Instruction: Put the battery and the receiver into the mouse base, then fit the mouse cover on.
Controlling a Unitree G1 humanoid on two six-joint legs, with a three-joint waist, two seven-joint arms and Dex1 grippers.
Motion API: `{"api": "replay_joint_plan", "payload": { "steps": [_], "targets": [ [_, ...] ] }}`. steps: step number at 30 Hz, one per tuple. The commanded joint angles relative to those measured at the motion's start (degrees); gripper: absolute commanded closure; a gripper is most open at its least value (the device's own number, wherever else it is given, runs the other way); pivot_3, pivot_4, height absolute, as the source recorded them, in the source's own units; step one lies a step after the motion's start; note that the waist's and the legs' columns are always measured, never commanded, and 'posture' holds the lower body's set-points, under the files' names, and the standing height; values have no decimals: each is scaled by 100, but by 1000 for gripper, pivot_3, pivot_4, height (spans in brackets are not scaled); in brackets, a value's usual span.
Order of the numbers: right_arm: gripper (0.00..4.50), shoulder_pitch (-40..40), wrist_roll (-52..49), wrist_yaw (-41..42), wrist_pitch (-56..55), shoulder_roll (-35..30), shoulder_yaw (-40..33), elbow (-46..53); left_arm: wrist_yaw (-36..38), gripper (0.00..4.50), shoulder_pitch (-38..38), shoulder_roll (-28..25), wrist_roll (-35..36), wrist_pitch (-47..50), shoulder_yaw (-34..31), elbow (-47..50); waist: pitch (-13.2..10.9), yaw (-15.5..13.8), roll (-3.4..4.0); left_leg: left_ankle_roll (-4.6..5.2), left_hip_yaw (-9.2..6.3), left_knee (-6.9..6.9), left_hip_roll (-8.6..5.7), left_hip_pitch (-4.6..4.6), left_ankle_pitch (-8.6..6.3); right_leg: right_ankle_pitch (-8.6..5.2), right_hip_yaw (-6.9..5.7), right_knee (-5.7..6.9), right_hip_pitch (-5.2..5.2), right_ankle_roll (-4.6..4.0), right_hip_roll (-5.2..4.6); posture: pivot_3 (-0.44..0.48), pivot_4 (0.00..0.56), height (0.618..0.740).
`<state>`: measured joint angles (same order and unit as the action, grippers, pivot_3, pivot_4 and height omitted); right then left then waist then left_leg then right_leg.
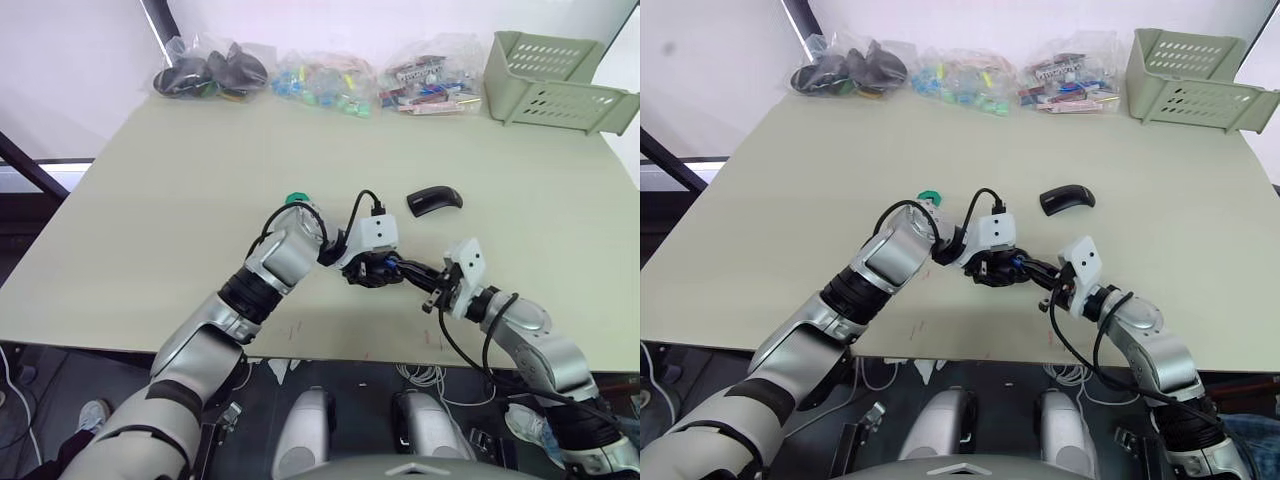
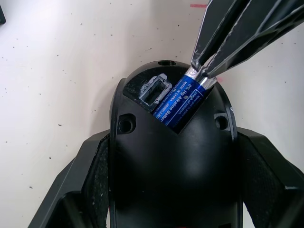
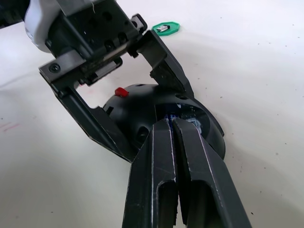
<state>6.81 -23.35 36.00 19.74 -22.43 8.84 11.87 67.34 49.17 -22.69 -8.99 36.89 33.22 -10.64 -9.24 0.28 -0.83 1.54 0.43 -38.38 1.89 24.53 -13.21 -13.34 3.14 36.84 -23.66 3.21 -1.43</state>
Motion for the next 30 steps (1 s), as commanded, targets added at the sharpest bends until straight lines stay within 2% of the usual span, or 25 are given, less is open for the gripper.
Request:
{"api": "replay_joint_plan", "payload": {
  "steps": [1,8,12,19,28,30],
  "targets": [
    [4401,72,178,108,-255,109,58,-140,-51,1496,-190,-57,-227,72,326,-281,1,17,0,0,0,0,0,-3,0,0,0,1,2,0,0,0,150,740],
    [4401,56,480,154,-485,384,191,-669,-58,1496,-186,-34,-219,83,341,-286,3,46,-1,0,11,2,2,-33,0,0,11,8,21,0,2,0,150,740],
    [4401,60,711,214,-651,520,352,-1068,-71,1496,-171,-6,-215,80,337,-319,16,61,-10,-1,28,5,13,-80,-1,0,25,10,52,0,7,0,150,740],
    [4401,108,1021,288,-819,706,540,-1668,-78,1496,-173,6,-229,72,322,-372,92,83,-26,-1,44,5,32,-96,-1,5,53,15,52,-8,28,0,150,740],
    [4401,315,1065,383,-614,720,398,-2277,-111,1496,-175,64,-235,30,301,-461,110,145,-41,-4,55,27,41,-166,-3,5,100,22,83,-10,26,0,150,740],
    [4401,341,973,495,-810,686,276,-2088,-127,1496,-167,87,-247,-2,294,-506,129,162,-41,-5,54,29,50,-175,-4,5,100,22,87,-10,21,0,150,740]
  ]
}}
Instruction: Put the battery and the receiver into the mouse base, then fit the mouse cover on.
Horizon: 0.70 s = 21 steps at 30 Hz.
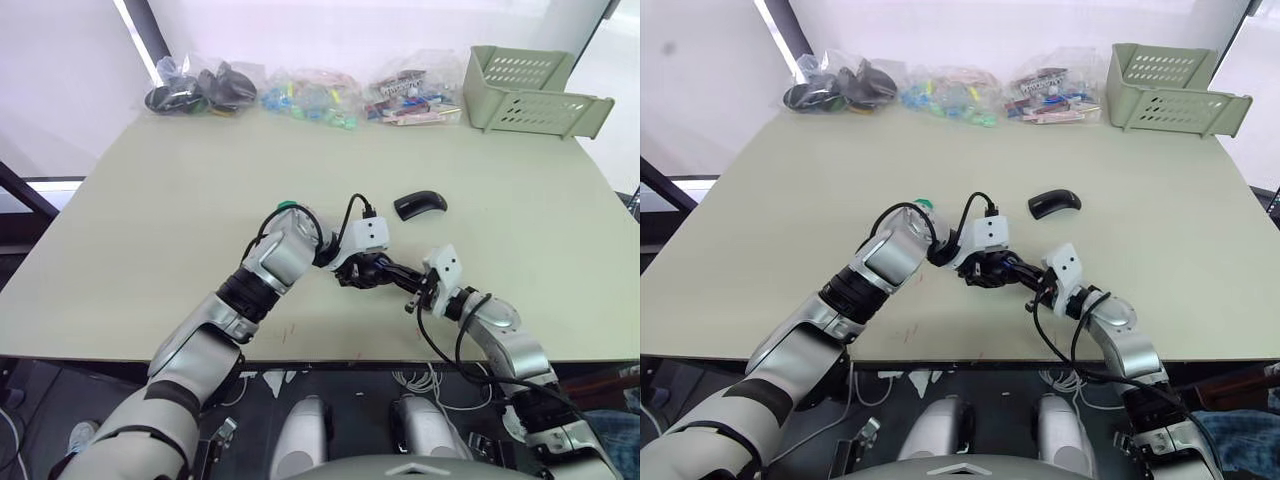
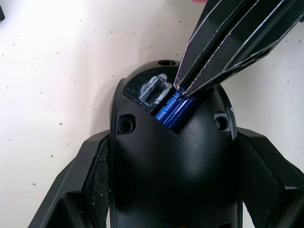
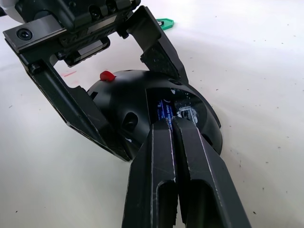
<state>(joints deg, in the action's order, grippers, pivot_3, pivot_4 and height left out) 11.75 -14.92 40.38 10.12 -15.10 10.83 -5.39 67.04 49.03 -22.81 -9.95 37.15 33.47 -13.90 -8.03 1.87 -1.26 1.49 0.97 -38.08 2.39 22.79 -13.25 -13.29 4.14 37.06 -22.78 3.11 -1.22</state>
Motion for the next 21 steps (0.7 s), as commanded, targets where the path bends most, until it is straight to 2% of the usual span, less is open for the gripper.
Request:
{"api": "replay_joint_plan", "payload": {
  "steps": [1,4,8,9,10,11,12,13,14,16,17,18,20,21],
  "targets": [
    [4401,-145,-20,123,178,-91,-46,-111,-102,1496,-149,106,-153,-44,261,-203,9,2,4,-4,-2,0,0,0,-2,0,-1,0,0,0,-5,0,150,740],
    [4401,-145,-191,330,167,-450,-291,690,-112,1496,-142,98,-170,-132,238,-283,2,-15,17,-6,0,4,-17,9,-4,-1,-6,-3,-2,2,-37,0,150,740],
    [4401,-282,-1183,789,1132,-1244,-858,2023,-102,1496,-138,86,-174,-245,200,-348,-9,-68,31,3,14,6,-34,40,-1,-2,-5,-23,-21,4,-64,0,150,740],
    [4178,-334,-1308,894,1245,-1450,-979,2247,-96,1496,-135,86,-171,-261,188,-366,-9,-76,32,10,16,1,-37,82,-2,0,-7,-24,-50,5,-61,0,150,740],
    [4178,-369,-1365,949,1316,-1582,-1041,2381,-91,1496,-134,87,-168,-271,180,-378,-9,-91,31,10,16,0,-37,88,-2,0,-7,-24,-57,5,-61,0,150,740],
    [3863,-501,-1535,1147,1457,-1885,-1230,2603,-84,1496,-124,87,-158,-296,165,-398,-8,-102,26,10,15,0,-38,101,-2,1,-6,-23,-67,5,-59,0,150,740],
    [3773,-662,-1708,1347,1590,-2194,-1474,2799,-82,1496,-114,85,-149,-327,153,-421,-8,-130,27,10,13,0,-38,103,-2,1,-9,-23,-68,6,-54,0,150,740],
    [3539,-800,-1844,1491,1691,-2438,-1697,2934,-83,1496,-104,83,-143,-359,143,-445,-9,-144,26,11,14,1,-41,106,-3,0,-15,-23,-68,6,-53,0,150,740],
    [3051,-919,-1927,1601,1744,-2627,-1879,2999,-90,1496,-93,90,-138,-407,134,-487,-9,-153,26,11,18,1,-45,108,-3,-2,-22,-24,-69,7,-50,0,150,740],
    [2459,-1068,-1983,1704,1760,-2830,-2061,3033,-94,1496,-82,106,-118,-466,112,-547,-12,-164,22,12,20,4,-59,111,-4,-7,-28,-25,-69,10,-48,0,150,740],
    [1819,-1178,-2036,1756,1788,-2940,-2198,3061,-105,1496,-69,113,-111,-496,93,-581,-12,-161,22,12,19,5,-60,108,-4,-7,-28,-26,-68,12,-48,0,150,740],
    [1455,-1254,-2086,1786,1815,-3020,-2290,3084,-112,1496,-59,119,-109,-526,78,-615,-13,-150,20,12,19,4,-60,107,-4,-7,-28,-26,-68,12,-48,0,150,740],
    [1022,-1418,-2168,1823,1867,-3123,-2503,3131,-62,1496,-40,122,-62,-582,21,-658,-17,-133,17,12,13,0,-59,101,-4,-7,-27,-25,-66,15,-48,0,150,740],
    [290,-1498,-2183,1835,1855,-3161,-2575,3143,-131,699,-26,130,-78,-651,-30,-697,-17,-128,17,12,2,-2,-51,100,-4,-7,-27,-24,-67,15,-53,0,150,740]
  ]
}}
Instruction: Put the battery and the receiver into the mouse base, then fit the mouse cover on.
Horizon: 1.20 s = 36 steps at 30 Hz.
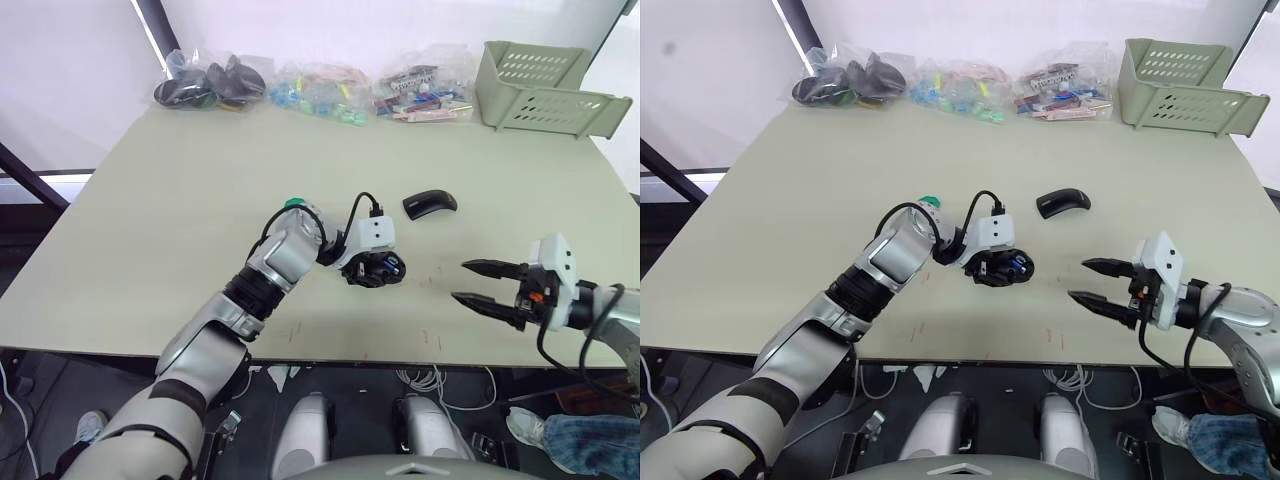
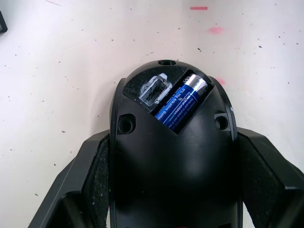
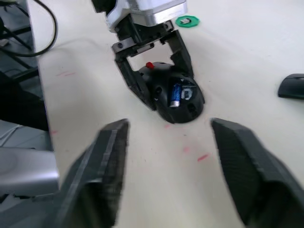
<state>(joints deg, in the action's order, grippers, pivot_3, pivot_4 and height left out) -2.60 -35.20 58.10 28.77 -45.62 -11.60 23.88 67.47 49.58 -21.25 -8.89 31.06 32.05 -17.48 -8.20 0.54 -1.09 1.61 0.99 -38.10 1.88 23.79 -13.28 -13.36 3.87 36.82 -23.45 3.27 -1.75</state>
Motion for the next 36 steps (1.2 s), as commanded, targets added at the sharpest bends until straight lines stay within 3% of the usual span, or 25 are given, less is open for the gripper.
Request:
{"api": "replay_joint_plan", "payload": {
  "steps": [1,3,6,15,19,28,36],
  "targets": [
    [0,-122,-155,65,-26,-132,-382,223,-202,287,-70,-29,-196,-125,88,-360,-1,7,-1,0,0,0,3,1,0,0,4,0,0,0,-2,0,150,740],
    [0,-200,-177,86,-44,-156,-437,234,-166,43,-60,-10,-109,-138,-4,-336,-5,6,-6,0,-1,0,2,3,0,0,5,-1,0,1,-3,0,150,740],
    [0,-292,-190,126,-100,-179,-506,233,-117,43,-65,-2,41,-104,-179,-195,-13,0,-9,3,5,4,-8,8,-2,0,4,-3,-4,0,-2,0,150,740],
    [0,-441,-276,181,-157,-170,-812,193,367,43,-241,-762,846,238,-936,1079,-111,30,-3,3,11,6,-3,42,-3,0,-1,-2,-33,-1,16,0,150,740],
    [0,-515,-236,157,-258,-102,-838,167,485,43,-532,-1127,1444,940,-1412,1984,-116,18,1,3,5,5,-3,79,-3,1,-12,-2,-60,-1,20,0,150,740],
    [0,-264,-163,-64,-438,81,-779,83,-148,43,-1206,-1523,2275,1749,-2531,2879,-124,23,-1,3,-1,-10,-5,84,-3,4,-18,3,-60,24,20,0,150,740],
    [0,-251,-114,-176,-849,361,-912,59,-1264,43,-2291,-1700,2722,2051,-4104,3182,-130,18,-1,3,4,-17,21,81,-3,14,-18,10,-59,20,27,0,150,740]
  ]
}}
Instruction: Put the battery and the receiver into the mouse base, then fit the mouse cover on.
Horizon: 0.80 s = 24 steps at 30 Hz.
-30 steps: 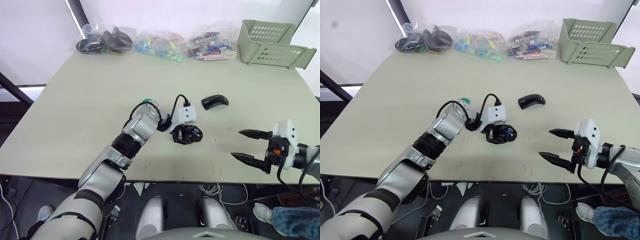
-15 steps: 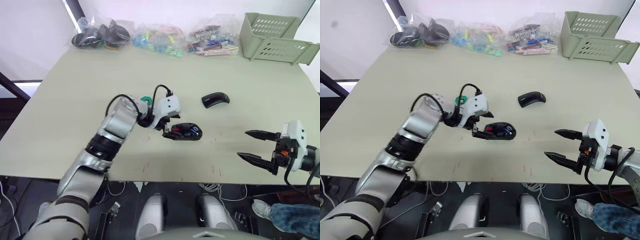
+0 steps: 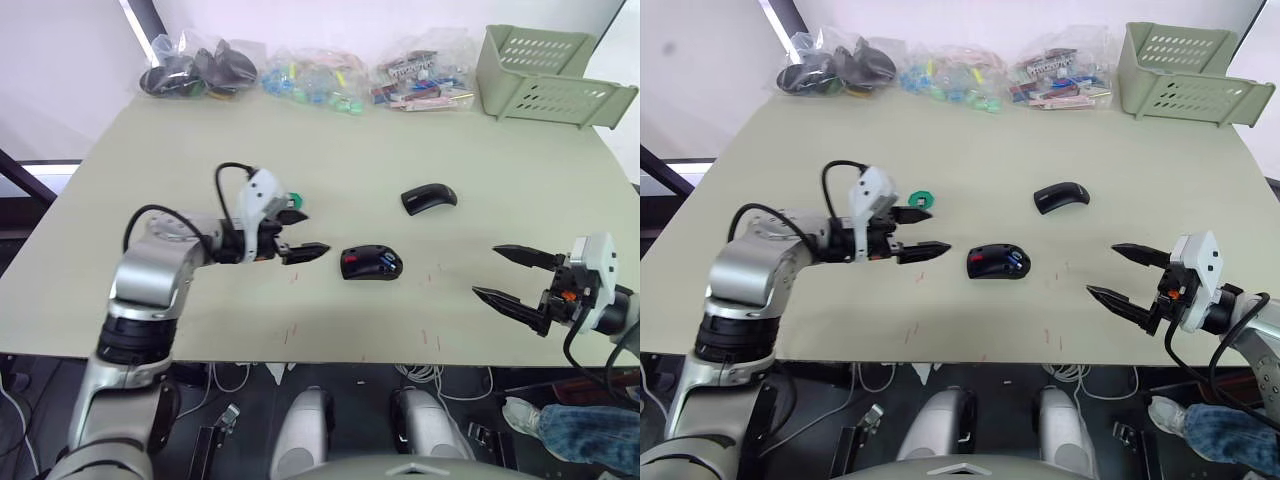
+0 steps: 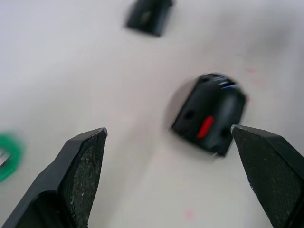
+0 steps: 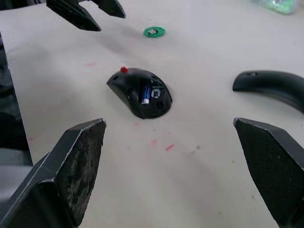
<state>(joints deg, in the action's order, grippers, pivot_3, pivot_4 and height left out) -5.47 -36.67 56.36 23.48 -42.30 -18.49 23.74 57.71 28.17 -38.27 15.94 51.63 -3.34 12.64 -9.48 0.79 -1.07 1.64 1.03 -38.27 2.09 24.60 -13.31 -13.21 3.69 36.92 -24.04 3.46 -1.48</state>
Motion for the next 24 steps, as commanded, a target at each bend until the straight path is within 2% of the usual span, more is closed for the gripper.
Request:
{"api": "replay_joint_plan", "payload": {
  "steps": [1,3,4,6,11,19,24],
  "targets": [
    [0,44,10,42,-387,45,-250,28,-406,43,-266,-31,202,-132,-666,161,-1,-17,-2,0,0,0,0,1,0,0,-1,0,0,0,0,0,150,740],
    [0,59,-57,198,-549,61,-287,-79,-666,43,-374,-17,196,-233,-819,115,-3,-36,-5,0,-1,-3,1,1,0,2,-2,0,1,-3,-1,0,150,740],
    [0,101,-195,195,-429,58,-309,-127,-996,43,-426,38,15,-453,-945,0,-3,-51,-6,0,-1,-5,0,2,0,2,-3,0,1,-5,-1,0,150,740],
    [0,154,-357,289,-365,26,-351,-220,-1839,43,-329,374,-170,-313,-1191,-193,-4,-36,-7,-1,7,-8,1,-4,0,0,2,0,6,-15,-6,0,150,740],
    [0,183,-506,341,-305,-54,-425,-344,-3243,43,-121,1083,-598,-175,-916,-159,-7,-37,-14,0,7,-8,-2,-28,0,13,3,0,34,-4,-5,0,150,740],
    [0,67,-700,676,-281,-192,-617,-445,-4627,43,206,2101,-1014,-108,-505,-398,-10,-35,-22,-1,4,-6,-23,-29,0,17,6,3,35,-5,-6,0,150,740],
    [0,51,-699,888,-371,-252,-742,-580,-4854,43,477,2245,-1085,-257,-390,-868,-11,-15,-23,-1,2,-7,-27,-32,0,17,6,8,35,-5,-4,0,150,740]
  ]
}}
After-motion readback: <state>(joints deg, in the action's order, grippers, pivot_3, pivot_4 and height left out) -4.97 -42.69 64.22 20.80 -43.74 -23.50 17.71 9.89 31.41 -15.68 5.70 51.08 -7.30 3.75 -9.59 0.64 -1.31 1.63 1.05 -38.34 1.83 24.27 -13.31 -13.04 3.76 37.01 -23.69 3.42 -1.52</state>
